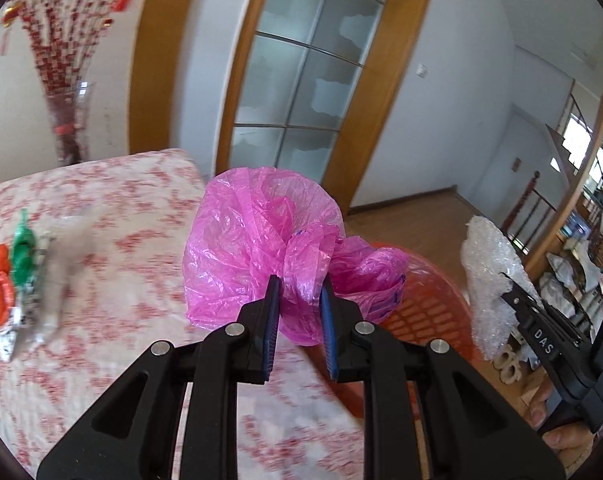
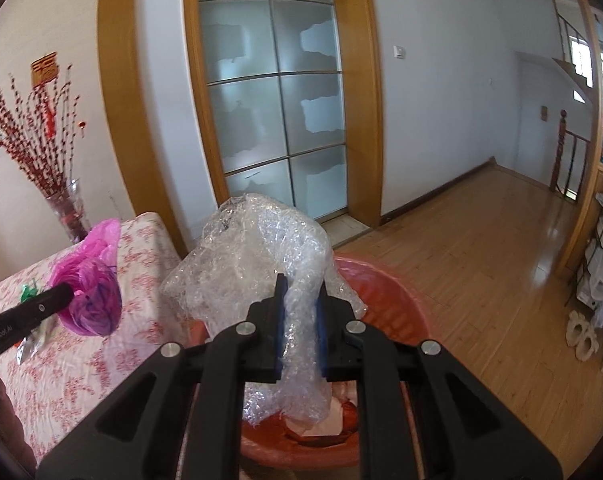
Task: Collect trash
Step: 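Carry the pink bag and bubble wrap over the wastebasket and release both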
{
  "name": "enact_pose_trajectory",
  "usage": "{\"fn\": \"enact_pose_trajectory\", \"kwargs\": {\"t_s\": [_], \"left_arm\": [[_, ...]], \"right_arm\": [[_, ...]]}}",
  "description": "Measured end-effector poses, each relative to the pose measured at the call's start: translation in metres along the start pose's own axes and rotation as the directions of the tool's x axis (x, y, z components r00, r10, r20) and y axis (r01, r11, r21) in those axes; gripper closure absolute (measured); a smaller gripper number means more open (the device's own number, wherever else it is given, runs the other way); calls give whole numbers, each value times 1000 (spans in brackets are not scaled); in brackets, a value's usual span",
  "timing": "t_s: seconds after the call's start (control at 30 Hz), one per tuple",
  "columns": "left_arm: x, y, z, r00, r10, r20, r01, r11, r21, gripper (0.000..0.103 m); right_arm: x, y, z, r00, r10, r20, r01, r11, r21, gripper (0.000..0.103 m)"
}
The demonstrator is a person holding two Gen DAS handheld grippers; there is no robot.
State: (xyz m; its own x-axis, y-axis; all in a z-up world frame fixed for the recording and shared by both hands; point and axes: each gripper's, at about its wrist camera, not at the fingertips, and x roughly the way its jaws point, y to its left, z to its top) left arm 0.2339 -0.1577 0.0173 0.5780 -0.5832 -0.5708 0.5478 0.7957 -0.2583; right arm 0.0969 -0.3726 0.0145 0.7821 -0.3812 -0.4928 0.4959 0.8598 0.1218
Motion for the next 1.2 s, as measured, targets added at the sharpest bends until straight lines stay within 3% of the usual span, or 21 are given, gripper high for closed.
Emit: {"fn": "enact_pose_trajectory", "kwargs": {"t_s": [0.3, 0.83, 0.9, 0.97, 1.03, 1.1, 1.2], "left_arm": [[32, -42, -7, 996, -62, -57, 65, 996, 54, 84], [70, -80, -21, 982, -108, -157, 122, 989, 84, 84], [74, -82, -22, 979, -111, -169, 126, 989, 82, 83], [77, -81, -24, 978, -108, -179, 123, 990, 74, 80], [80, -80, -25, 976, -106, -191, 120, 991, 67, 64], [80, -76, -26, 978, -90, -187, 103, 993, 62, 55], [79, -69, -27, 979, -74, -189, 85, 995, 53, 50]], "right_arm": [[9, -25, -3, 999, -42, -1, 42, 998, 37, 89], [37, -50, -3, 997, -65, -41, 69, 992, 103, 89], [40, -54, -3, 997, -61, -48, 66, 992, 109, 85], [43, -56, -3, 997, -54, -54, 60, 991, 119, 84], [47, -58, -3, 997, -45, -65, 53, 991, 126, 80], [51, -61, -5, 996, -38, -75, 48, 990, 134, 73], [53, -61, -8, 996, -39, -85, 50, 990, 135, 67]]}}
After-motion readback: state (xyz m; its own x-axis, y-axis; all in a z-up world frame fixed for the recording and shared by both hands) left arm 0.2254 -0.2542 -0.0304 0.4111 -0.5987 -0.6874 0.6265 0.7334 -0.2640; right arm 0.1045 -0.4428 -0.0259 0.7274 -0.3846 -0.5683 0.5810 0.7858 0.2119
